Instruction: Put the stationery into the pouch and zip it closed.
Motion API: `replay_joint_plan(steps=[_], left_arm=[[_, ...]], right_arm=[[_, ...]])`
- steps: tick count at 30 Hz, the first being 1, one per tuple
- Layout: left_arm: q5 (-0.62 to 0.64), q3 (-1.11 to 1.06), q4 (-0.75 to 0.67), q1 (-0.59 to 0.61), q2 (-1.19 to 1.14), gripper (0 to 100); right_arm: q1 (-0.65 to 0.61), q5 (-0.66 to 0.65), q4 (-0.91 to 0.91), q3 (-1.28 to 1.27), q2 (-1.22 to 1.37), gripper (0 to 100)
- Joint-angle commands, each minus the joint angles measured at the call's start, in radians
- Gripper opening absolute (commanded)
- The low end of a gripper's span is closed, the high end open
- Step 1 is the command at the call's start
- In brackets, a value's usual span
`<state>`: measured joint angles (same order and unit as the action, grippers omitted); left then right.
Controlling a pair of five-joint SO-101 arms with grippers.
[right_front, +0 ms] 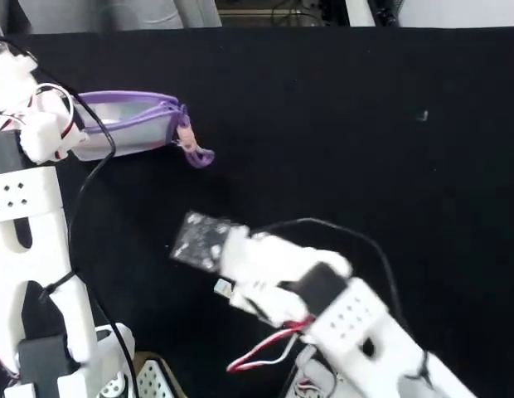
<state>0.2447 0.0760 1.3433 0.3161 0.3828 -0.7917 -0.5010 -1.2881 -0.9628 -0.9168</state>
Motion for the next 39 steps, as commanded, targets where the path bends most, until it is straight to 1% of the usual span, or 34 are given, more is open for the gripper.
replay_joint_plan(steps=[1,5,11,14,22,24,29,30,35,39], left_arm=[[0.009,0.016,-0.031,0.013,0.009,3],[0.009,0.016,-0.031,0.013,0.009,3],[0.009,0.016,-0.032,0.015,0.009,3],[0.009,0.016,-0.032,0.015,0.009,3],[0.009,0.016,-0.031,0.015,0.009,3],[0.009,0.016,-0.031,0.015,0.009,3],[0.009,0.016,-0.029,0.015,0.009,3],[0.009,0.016,-0.028,0.015,0.009,3],[0.009,0.016,-0.026,0.012,0.009,3],[0.009,0.016,-0.026,0.008,0.009,3]], right_arm=[[-0.069,0.005,0.069,0.004,0.125,23.7],[-0.075,0.061,0.183,0.004,0.28,23.7],[-0.078,0.063,0.315,0.004,0.522,23.7],[-0.077,0.06,0.344,0.021,0.619,23.7],[-0.074,0.061,0.339,0.093,0.75,23.1],[-0.074,0.061,0.342,0.099,0.774,18.7],[-0.072,0.066,0.328,0.136,0.808,1.8],[-0.072,0.063,0.315,0.14,0.808,1.0],[-0.041,0.063,0.189,0.24,0.8,2.8],[0.066,0.066,0.074,0.358,0.714,2.8]])
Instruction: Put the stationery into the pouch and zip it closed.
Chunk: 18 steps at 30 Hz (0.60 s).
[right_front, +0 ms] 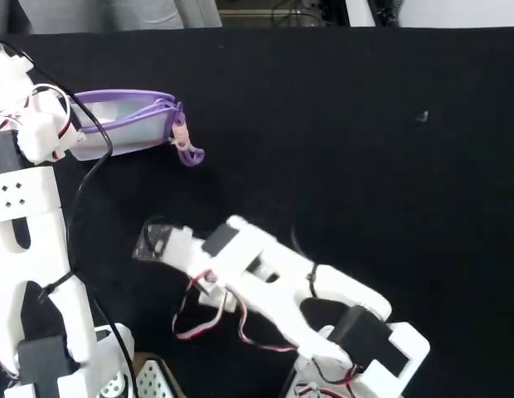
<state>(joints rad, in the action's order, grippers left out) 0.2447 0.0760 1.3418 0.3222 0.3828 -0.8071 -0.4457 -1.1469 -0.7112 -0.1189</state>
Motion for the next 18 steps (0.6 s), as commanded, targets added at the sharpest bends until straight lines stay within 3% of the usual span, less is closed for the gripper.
replay_joint_plan(steps=[1,6,10,18], left_arm=[[0.009,0.016,-0.025,0.005,0.009,3],[0.009,0.016,-0.025,0.007,0.009,3],[0.009,0.016,-0.023,0.001,0.009,3],[0.009,0.027,0.023,-0.068,0.015,3]], right_arm=[[0.117,0.011,-0.094,0.134,-0.117,2.8],[0.265,0.005,-0.176,0.232,-0.329,2.8],[0.315,0.011,-0.155,0.259,-0.521,2.8],[0.313,0.069,0.183,0.255,-0.734,1.0]])
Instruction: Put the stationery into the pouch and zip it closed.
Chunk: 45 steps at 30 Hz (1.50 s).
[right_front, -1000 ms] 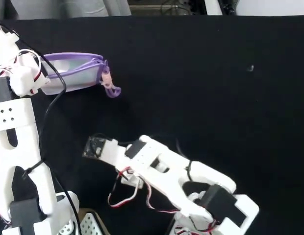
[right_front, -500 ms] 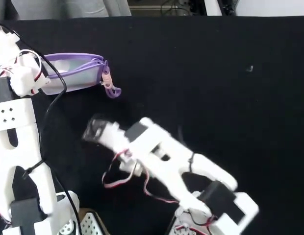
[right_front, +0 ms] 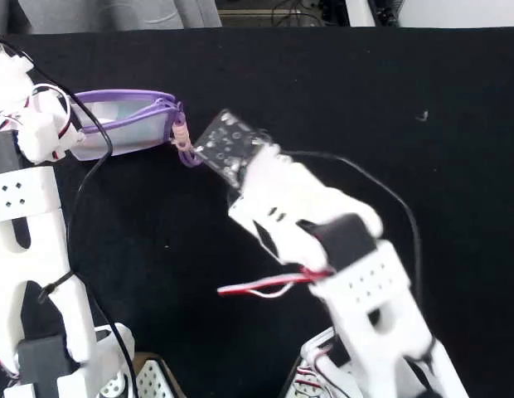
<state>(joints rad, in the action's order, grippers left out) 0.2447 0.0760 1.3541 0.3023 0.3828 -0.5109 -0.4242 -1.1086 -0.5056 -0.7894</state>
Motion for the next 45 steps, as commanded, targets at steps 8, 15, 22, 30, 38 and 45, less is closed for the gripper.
replay_joint_plan(steps=[8,15,22,30,38,45], left_arm=[[0.011,0.14,0.121,-0.12,0.009,3],[0.011,0.206,0.226,-0.246,0.018,3],[0.011,0.199,0.227,-0.268,0.009,3],[0.006,0.197,0.23,-0.268,0.009,3],[0.005,0.168,0.227,-0.268,0.015,3],[0.003,0.17,0.226,-0.266,0.011,3]], right_arm=[[0.017,0.167,0.453,0.05,-0.073,1.1],[0.015,0.227,0.618,0.05,-0.073,1.1],[0.012,0.454,0.796,-0.058,-0.073,1.1],[-0.137,0.46,0.953,-0.252,-0.074,1.1],[-0.146,0.298,1.204,-0.46,-0.07,1.1],[-0.147,0.199,1.326,-0.647,-0.073,1.2]])
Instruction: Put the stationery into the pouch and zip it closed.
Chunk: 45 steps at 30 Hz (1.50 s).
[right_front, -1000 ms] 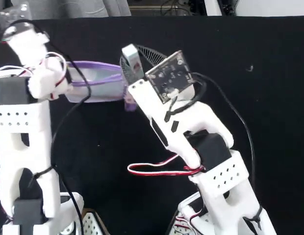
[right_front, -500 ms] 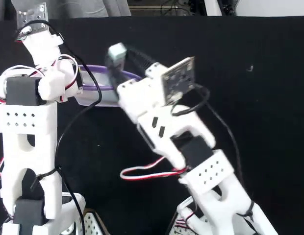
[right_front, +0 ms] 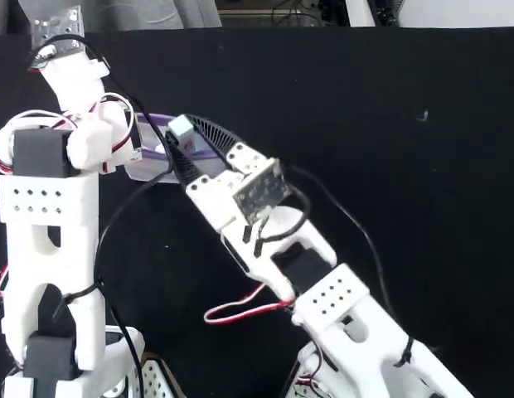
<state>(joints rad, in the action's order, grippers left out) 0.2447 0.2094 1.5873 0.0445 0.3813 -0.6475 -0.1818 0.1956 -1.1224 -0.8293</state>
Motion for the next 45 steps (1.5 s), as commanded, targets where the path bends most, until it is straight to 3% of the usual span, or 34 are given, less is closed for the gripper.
replay_joint_plan(steps=[1,8,13,21,25,29,37,45], left_arm=[[0.003,0.035,-0.008,-0.008,0.012,3],[0.003,0.013,-0.028,-0.008,0.011,3],[0.003,0.008,-0.049,0.031,0.011,3],[0.003,0.007,-0.061,0.081,0.011,3],[0.003,0.007,-0.06,0.079,0.011,3],[0.003,0.007,-0.057,0.077,0.011,3],[0.003,0.007,-0.055,0.077,0.011,3],[0.003,0.007,-0.055,0.076,0.011,3]], right_arm=[[-0.011,-0.052,0.021,-0.042,-0.033,1.8],[-0.012,-0.018,0.021,-0.039,-0.035,28.8],[-0.008,-0.018,-0.043,0.004,-0.104,27.3],[-0.011,-0.02,-0.565,0.124,-0.417,26.9],[-0.006,-0.021,-0.709,0.09,-0.501,26.9],[-0.006,-0.021,-0.684,-0.007,-0.513,26.9],[0.101,-0.097,-0.351,-0.308,-0.513,26.9],[0.11,-0.097,-0.29,-0.351,-0.499,26.8]])
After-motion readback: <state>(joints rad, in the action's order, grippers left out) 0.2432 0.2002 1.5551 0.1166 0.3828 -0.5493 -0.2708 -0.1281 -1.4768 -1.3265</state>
